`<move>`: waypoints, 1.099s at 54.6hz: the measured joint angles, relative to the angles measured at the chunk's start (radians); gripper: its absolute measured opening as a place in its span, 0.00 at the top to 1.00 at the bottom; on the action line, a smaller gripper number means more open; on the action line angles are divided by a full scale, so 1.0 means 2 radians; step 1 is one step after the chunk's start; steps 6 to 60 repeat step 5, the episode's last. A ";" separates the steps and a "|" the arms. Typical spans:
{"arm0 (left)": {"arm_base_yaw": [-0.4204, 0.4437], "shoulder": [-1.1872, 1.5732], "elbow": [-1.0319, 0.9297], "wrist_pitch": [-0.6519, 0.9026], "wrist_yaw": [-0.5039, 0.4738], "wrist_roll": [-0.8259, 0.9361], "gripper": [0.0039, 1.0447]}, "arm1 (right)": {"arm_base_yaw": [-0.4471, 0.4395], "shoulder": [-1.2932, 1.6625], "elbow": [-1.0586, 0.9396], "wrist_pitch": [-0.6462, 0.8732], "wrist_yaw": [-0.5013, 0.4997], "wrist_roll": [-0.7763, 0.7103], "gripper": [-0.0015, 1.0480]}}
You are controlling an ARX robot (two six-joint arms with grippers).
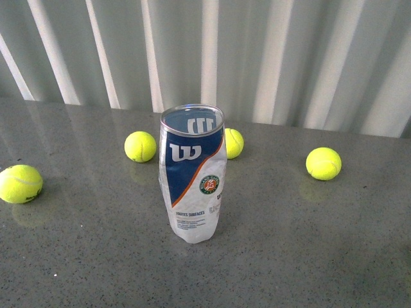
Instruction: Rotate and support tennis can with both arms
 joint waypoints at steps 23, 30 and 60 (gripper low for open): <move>0.000 0.000 0.000 0.000 0.000 0.000 0.06 | 0.000 0.000 0.000 0.000 0.000 0.000 0.07; 0.000 0.000 0.000 0.000 0.000 0.000 0.06 | 0.000 0.000 0.000 0.000 0.000 0.000 0.07; 0.000 0.000 0.000 0.000 0.000 0.000 0.06 | 0.000 0.000 0.000 0.000 0.000 0.000 0.07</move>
